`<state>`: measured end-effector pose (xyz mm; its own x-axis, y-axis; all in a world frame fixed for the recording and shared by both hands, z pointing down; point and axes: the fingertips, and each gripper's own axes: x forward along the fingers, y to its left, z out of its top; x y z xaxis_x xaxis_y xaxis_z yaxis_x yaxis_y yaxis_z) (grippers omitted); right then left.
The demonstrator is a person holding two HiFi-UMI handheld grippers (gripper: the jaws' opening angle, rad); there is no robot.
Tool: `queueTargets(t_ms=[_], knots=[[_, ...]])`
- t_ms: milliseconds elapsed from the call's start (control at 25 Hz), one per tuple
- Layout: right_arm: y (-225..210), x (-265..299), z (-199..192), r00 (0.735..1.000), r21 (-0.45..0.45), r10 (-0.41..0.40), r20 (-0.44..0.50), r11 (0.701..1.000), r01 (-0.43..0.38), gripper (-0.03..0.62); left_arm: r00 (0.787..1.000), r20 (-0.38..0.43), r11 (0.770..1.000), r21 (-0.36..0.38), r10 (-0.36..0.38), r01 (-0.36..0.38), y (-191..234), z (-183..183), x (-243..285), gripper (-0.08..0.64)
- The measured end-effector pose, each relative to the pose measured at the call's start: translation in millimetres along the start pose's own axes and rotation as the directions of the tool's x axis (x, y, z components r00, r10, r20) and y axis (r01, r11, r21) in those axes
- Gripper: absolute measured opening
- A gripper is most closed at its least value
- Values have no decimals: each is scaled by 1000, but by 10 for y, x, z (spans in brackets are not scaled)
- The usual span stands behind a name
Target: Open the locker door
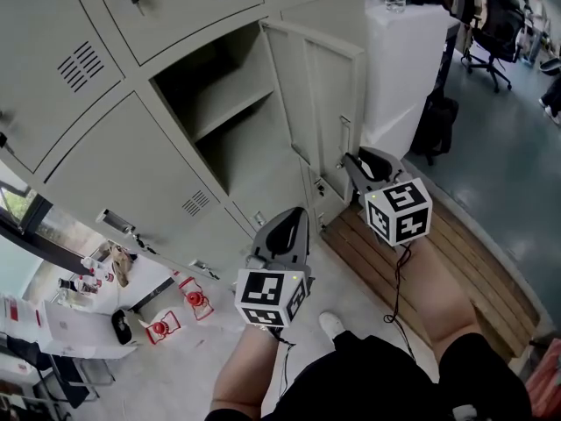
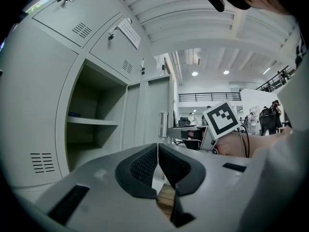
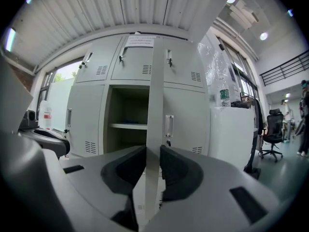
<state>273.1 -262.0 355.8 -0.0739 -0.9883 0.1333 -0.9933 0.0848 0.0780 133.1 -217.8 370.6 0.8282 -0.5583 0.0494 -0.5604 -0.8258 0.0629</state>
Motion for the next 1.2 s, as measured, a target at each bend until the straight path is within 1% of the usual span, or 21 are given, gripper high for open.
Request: queueTargets(t_ms=[280,440,480,560,600,640,960,1200], knots=[[-59,-54,-8,999,-14,-29,17,999,29,146,1000,-5,1000,2,5,-5,-21,-15,10,20],[-45,-202,52,996,-4,-64,59,998,65,142,1000,-6,1000,4,14,-14,-30,8,-86,20],[-25,-249,72,995,-2,-69,68,998,69,134,1000,-5,1000,5,16,-16,-34,17,-123,20],[48,-343,108,995,0,-67,78,998,67,86,1000,-3,1000,6,22,-22,-51,39,-213,20],[102,-391,123,995,-1,-60,79,998,60,63,1000,-1,1000,6,25,-25,-65,53,-266,20],[165,-438,136,996,-2,-49,78,999,49,55,1000,1,1000,6,27,-27,-82,67,-324,20],[863,-851,231,995,-11,61,81,998,-61,54,998,13,998,6,67,-67,-180,121,-950,20],[1539,-1169,202,982,-2,169,86,986,-169,54,992,16,992,-9,124,-124,-193,60,-1522,20]])
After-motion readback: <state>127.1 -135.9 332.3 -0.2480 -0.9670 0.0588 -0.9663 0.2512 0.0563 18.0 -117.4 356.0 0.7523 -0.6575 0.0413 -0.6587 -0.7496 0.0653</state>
